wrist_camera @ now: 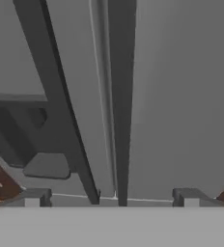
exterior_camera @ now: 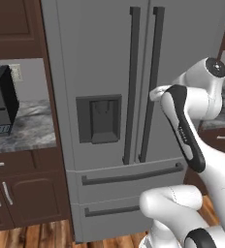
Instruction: Open the fridge, grab two sodas, and place both sodas inside the bowl with ice on the dining counter.
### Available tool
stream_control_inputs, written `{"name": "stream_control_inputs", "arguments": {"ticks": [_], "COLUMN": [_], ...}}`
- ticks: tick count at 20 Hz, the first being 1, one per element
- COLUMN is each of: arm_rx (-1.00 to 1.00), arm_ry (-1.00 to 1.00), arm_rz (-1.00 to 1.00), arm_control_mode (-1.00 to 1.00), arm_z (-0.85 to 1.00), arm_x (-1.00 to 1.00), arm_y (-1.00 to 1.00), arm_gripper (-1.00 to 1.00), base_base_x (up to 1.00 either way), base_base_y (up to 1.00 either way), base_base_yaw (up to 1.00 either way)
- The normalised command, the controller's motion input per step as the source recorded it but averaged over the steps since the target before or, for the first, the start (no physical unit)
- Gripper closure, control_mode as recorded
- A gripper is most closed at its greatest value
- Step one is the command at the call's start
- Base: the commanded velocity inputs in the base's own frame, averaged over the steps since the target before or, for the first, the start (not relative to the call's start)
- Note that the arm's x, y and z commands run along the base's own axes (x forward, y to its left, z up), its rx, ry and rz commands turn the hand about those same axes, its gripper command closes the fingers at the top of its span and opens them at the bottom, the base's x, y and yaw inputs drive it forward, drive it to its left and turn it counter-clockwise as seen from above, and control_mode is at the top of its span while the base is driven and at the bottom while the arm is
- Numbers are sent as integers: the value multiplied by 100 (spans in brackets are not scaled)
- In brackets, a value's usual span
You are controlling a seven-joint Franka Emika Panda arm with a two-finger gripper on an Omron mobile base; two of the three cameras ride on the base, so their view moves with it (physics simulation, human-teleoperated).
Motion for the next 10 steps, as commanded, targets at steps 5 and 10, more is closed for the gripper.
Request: {"name": "stream_control_inputs", "arguments": {"ticks": [5,10], "arm_rx": [0,0], "arm_ry": [-21,-8], "arm_rz": [-16,-6], "arm_control_mode": [-100,-100], "arm_z": [40,38], "arm_x": [2,19], "arm_y": [6,3], "arm_gripper": [-100,-100], "base_base_x": [0,0], "base_base_y": [0,0], "base_base_yaw": [0,0]}}
